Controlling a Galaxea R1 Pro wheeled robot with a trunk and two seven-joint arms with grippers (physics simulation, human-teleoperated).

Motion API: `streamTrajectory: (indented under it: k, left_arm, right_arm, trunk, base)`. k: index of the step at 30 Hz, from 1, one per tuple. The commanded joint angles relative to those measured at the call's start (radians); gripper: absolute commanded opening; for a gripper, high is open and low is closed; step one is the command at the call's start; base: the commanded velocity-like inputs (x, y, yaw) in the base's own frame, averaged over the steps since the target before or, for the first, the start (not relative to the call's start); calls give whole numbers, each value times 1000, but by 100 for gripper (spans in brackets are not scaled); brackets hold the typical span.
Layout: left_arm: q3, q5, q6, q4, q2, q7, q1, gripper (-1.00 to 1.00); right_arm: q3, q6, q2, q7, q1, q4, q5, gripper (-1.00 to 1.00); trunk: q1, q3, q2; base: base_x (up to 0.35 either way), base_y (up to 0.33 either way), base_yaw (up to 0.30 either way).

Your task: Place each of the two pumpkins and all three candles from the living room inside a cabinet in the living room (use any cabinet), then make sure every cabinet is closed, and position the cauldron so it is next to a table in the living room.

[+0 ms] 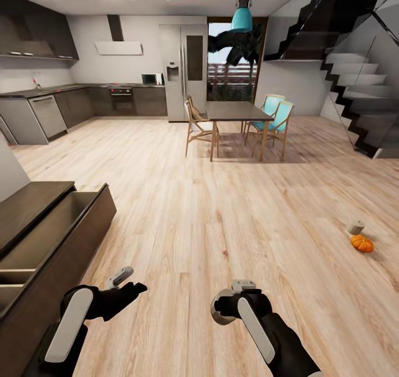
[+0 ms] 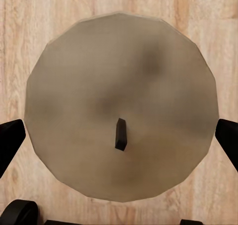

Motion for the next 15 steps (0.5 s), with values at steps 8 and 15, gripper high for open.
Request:
streamTrajectory:
  k: [8,15]
  left_arm:
    - [0,12,2,-1,0,8,-1,100]
    - [-1,14,2,-1,-1,7,-1,100]
  right_arm:
    - [1,2,-2,-10,-1,-1,-10,-100]
    - [1,2,-2,-9,-1,-1,-10,-100]
  trunk:
    - [-31,24,56]
    - [-58,46,105]
  base:
    - [0,0,0]
    - [0,0,0]
